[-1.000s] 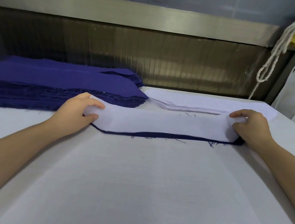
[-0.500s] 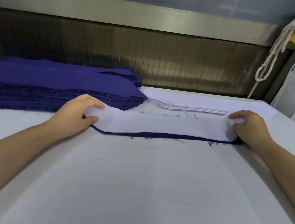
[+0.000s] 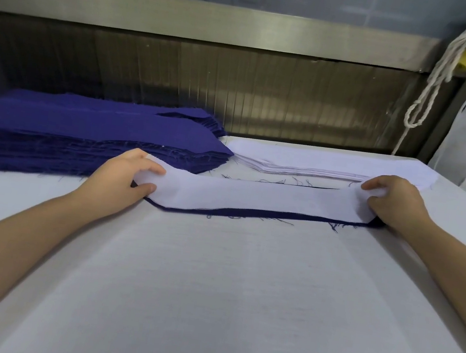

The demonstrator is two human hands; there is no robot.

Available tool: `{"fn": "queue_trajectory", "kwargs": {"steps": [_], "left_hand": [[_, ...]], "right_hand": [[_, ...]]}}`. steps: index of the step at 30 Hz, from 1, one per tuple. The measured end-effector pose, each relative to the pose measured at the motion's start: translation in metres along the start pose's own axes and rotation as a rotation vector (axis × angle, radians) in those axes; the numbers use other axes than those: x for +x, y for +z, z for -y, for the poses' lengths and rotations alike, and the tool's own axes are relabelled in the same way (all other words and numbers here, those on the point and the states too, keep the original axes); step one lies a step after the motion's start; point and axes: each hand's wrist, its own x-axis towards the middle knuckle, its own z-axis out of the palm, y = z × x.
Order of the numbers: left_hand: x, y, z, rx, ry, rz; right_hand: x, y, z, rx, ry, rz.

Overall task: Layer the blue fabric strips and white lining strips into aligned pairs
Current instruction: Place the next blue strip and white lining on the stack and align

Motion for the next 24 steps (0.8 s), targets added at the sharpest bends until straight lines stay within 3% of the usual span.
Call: {"fn": "queue_trajectory", "kwargs": {"steps": [10,15,24], "left_hand": [[-0.0043,-0.0047,-0.0053,0.087,0.111,-0.105],[-0.0037,-0.0057,-0.0059,0.105,0.16,-0.062],[-0.004,-0.0065,-0.0069,0.133,0.152,0.004]], "right_hand": [[-0.0068,-0.0019,0.0078,-0.201,-0.077,-0.009],[-0.0079,0.0023,0.008,-0.114,-0.202,0.052],[-0.0045,0.0067,0.0058,-0.084,-0.168,0.113]]}}
